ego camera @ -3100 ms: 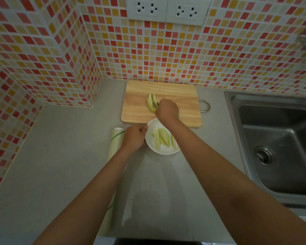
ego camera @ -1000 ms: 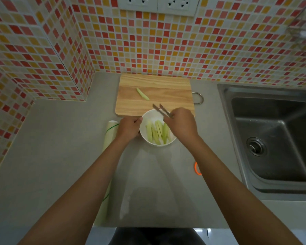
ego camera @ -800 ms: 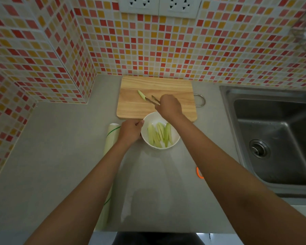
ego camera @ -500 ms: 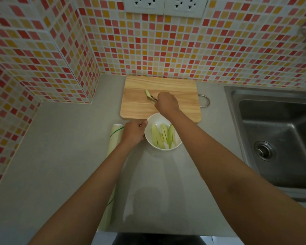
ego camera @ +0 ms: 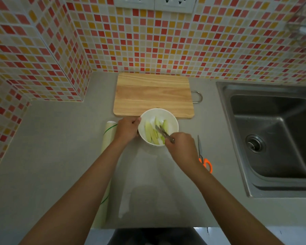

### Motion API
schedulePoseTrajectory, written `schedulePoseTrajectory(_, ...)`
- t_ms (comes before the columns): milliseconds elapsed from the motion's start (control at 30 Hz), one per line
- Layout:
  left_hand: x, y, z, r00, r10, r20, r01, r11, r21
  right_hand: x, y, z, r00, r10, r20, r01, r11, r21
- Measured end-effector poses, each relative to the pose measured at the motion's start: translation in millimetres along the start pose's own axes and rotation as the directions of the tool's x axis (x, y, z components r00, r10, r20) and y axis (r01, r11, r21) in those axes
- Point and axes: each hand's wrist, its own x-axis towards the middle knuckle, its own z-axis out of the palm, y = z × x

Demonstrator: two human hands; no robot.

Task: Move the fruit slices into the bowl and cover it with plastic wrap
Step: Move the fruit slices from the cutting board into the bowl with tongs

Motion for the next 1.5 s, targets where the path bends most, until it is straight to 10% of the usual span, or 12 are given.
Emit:
schedulePoseTrajectory(233,0,0,-1,1.000,-0.017,0.004,0.017,1.000,-0.004,5,-7,8,0.999,0.037,0.021,-0.033,0.985,-0.171)
schedulePoseTrajectory(467,2,-1,-1,1.000,0.015,0.006,-0.015,1.000,0.000,72,4,-31,0.946,0.156,-0.282,-0.194,0.975,-0.111)
schedulePoseTrajectory(1000,2,-8,2,1.000,-0.015,0.010,0.016,0.997,-0.076,179,32,3,0.959,0.202,-0.199,-0.243,0.946,-0.213)
schedulePoseTrajectory(1500,-11,-9,0,0.999,-0.045,0.015,0.046,0.990,-0.133,112,38,-3,0.960,0.182,-0.210,-0.145,0.973,0.178)
